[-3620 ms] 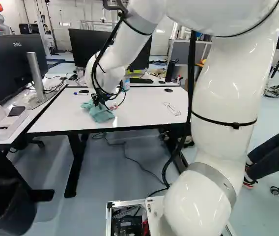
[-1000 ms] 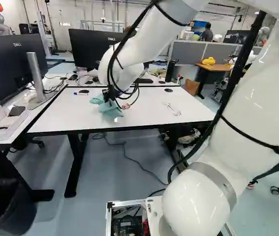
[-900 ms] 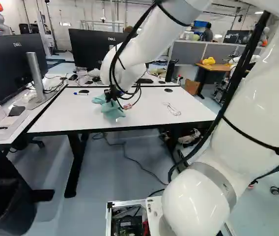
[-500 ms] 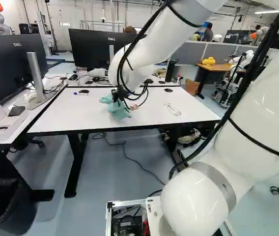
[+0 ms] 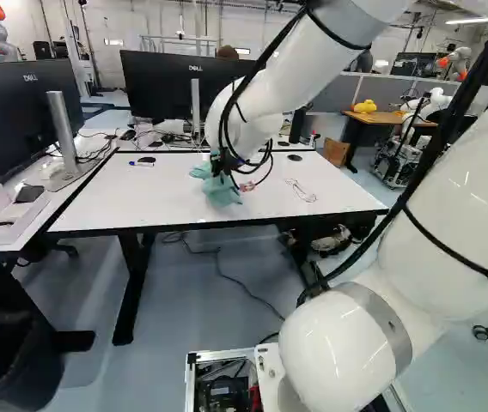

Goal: Clean the table with the green towel

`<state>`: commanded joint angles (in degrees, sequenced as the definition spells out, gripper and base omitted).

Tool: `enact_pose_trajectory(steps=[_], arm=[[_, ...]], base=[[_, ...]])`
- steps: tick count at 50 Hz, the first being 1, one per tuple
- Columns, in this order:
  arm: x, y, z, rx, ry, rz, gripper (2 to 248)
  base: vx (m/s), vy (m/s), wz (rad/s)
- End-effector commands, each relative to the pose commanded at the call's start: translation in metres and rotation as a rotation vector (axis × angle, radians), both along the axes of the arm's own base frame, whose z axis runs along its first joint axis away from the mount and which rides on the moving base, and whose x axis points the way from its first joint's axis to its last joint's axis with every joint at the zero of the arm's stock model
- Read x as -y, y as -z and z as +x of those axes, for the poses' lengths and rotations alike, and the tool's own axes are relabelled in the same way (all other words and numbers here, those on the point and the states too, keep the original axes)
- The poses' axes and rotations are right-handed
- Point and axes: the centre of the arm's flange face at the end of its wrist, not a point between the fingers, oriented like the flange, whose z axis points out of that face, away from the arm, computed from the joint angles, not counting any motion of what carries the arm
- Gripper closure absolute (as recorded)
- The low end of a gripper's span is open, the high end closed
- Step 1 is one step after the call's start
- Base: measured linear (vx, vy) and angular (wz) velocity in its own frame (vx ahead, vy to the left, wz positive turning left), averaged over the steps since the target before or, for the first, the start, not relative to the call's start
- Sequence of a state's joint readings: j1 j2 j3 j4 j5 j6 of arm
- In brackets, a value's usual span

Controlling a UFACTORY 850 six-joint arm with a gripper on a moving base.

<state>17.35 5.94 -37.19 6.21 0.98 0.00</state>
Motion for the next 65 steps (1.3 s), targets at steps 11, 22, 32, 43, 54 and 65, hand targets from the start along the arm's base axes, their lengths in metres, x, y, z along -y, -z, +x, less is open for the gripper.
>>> enact_pose_trajectory(steps=[11,22,32,43,54,65], arm=[[0.017,0.000,0.002,0.000,0.041,0.000,200],[0.035,0.000,0.003,0.001,0.082,0.000,200],[0.050,0.001,0.003,0.001,0.119,0.000,200],[0.068,0.001,0.004,0.001,0.160,0.000,200],[0.085,0.001,0.006,0.001,0.202,0.000,200],[0.102,0.001,0.007,0.001,0.243,0.000,200]], base=[[0.000,0.000,0.000],[0.000,0.000,0.000],[0.000,0.000,0.000],[0.000,0.000,0.000],[0.000,0.000,0.000],[0.000,0.000,0.000]])
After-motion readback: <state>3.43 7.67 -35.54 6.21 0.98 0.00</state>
